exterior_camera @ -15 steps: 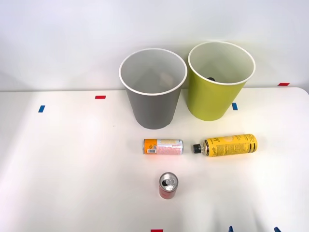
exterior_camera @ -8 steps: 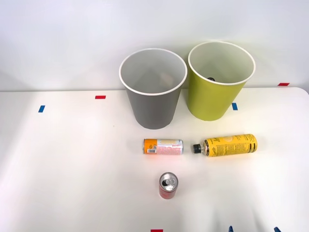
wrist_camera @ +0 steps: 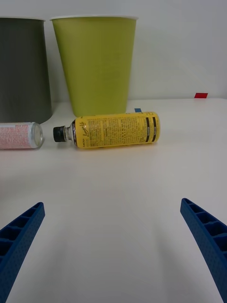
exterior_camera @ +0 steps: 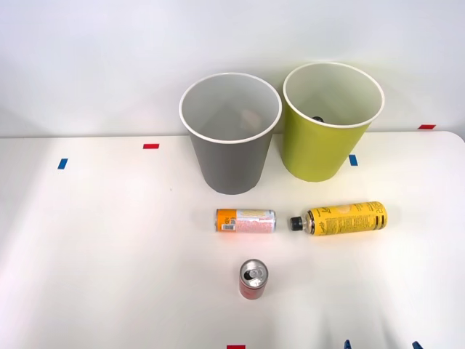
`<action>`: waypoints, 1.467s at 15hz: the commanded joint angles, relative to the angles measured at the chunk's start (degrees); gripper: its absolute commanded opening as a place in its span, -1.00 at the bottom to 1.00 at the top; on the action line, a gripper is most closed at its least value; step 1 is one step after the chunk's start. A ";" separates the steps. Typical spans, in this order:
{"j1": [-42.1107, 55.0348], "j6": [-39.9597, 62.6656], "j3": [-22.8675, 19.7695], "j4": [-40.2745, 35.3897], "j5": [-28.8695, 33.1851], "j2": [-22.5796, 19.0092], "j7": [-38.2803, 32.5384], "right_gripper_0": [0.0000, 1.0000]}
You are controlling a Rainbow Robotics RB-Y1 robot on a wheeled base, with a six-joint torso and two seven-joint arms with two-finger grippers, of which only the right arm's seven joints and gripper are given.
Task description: Put cans in the gray bin, plastic bottles in the light green bin
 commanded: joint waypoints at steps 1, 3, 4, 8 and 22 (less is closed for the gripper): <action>0.00 0.01 0.00 0.00 0.00 0.00 0.00 1.00; 0.00 0.01 0.00 0.00 0.00 0.00 0.00 1.00; 0.00 0.01 0.00 0.00 0.00 0.00 0.00 1.00; 0.00 0.01 0.00 0.00 0.00 0.00 0.00 1.00; 0.00 0.01 0.00 0.00 0.00 0.00 0.00 1.00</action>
